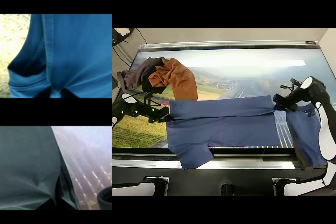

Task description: Fold the shirts.

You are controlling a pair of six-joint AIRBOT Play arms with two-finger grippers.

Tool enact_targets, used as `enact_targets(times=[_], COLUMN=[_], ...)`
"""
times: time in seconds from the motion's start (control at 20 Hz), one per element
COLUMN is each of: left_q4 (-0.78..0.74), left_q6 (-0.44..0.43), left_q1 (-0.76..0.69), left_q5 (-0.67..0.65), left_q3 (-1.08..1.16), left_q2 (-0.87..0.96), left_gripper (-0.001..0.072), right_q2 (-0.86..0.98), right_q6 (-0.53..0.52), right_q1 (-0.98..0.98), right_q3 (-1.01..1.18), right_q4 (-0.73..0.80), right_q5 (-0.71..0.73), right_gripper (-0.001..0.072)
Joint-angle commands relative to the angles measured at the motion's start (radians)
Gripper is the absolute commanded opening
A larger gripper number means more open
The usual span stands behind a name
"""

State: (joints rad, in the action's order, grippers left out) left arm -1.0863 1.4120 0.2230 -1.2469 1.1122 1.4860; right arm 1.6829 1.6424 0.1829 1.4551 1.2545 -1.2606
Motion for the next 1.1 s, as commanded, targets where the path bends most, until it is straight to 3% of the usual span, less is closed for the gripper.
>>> enact_targets(times=[0.0,0.15,0.35,0.65,1.05], left_q4=[0.047,0.042,0.023,-0.003,0.085], left_q6=[0.013,-0.013,-0.025,-0.075,-0.066], left_q1=[0.0,0.053,0.143,0.15,0.108], left_q5=[-0.029,-0.167,-0.244,-0.165,-0.074], left_q3=[-0.002,0.048,-0.051,-0.536,-0.687], left_q2=[-0.001,-0.007,-0.121,-0.409,-0.439], left_gripper=[0.0464,0.0467,0.0467,0.0466,0.0455], right_q2=[-0.005,-0.063,-0.122,-0.275,-0.284], right_q6=[0.003,-0.064,-0.09,-0.121,-0.121], right_q1=[0.0,0.02,0.121,0.117,0.117], right_q3=[0.005,0.027,0.01,-0.216,-0.244], right_q4=[-0.024,0.056,0.055,0.054,0.088], right_q5=[-0.021,-0.138,-0.318,-0.251,-0.234], right_gripper=[0.0392,0.0486,0.0496,0.0496,0.0496])
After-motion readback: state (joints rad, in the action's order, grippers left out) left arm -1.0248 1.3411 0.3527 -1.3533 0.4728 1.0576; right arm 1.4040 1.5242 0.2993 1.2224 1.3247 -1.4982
